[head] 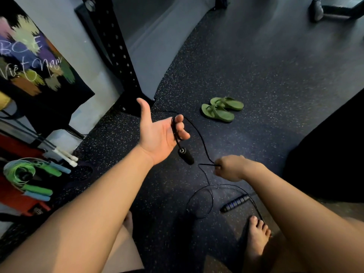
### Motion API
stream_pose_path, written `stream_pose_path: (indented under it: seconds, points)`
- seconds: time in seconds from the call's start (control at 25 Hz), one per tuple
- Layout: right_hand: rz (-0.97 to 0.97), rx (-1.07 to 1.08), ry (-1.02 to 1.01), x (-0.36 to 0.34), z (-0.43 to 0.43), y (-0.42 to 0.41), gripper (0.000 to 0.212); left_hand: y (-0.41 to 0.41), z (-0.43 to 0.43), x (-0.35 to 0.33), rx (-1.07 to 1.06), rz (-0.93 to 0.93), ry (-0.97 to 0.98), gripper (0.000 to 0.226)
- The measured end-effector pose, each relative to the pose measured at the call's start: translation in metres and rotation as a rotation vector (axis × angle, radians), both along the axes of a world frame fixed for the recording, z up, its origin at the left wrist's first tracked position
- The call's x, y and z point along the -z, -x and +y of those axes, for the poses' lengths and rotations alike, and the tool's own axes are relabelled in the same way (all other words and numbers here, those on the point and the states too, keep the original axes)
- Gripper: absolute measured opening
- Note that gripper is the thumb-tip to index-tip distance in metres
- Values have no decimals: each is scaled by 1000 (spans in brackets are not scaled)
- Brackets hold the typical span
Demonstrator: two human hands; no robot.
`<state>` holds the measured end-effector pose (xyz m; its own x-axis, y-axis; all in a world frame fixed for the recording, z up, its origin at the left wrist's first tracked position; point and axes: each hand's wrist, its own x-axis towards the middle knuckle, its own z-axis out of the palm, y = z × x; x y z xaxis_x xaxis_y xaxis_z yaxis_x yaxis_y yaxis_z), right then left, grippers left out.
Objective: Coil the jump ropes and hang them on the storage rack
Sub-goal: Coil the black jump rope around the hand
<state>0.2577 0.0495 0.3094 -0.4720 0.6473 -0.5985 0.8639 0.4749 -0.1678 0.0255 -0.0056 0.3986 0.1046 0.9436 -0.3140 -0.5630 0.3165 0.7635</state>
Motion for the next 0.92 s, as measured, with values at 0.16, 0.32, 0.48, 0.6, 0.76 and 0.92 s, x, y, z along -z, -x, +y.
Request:
stream_pose_path:
  seconds: [0.16, 0.32, 0.48, 0.6, 0.76, 0.92]
  points:
    - [136, 104, -39, -4, -5, 6, 47, 0, -4, 2, 28, 51, 6, 105]
    - [244, 126, -207, -13, 4, 9, 36, -3, -5, 2, 44, 121, 20, 99]
    - [500, 136, -245, -16, -4, 11, 60, -5, -8, 4, 102, 258, 44, 97]
    - [812, 114, -169, -20, -10, 20, 68, -8, -10, 7, 229, 326, 44, 97]
    - [974, 174, 2, -16, -13, 28, 56, -12, -10, 6, 353, 298, 28, 101]
    - [1068, 337, -115, -9, -19, 34, 50, -18, -9, 1, 445, 285, 26, 103]
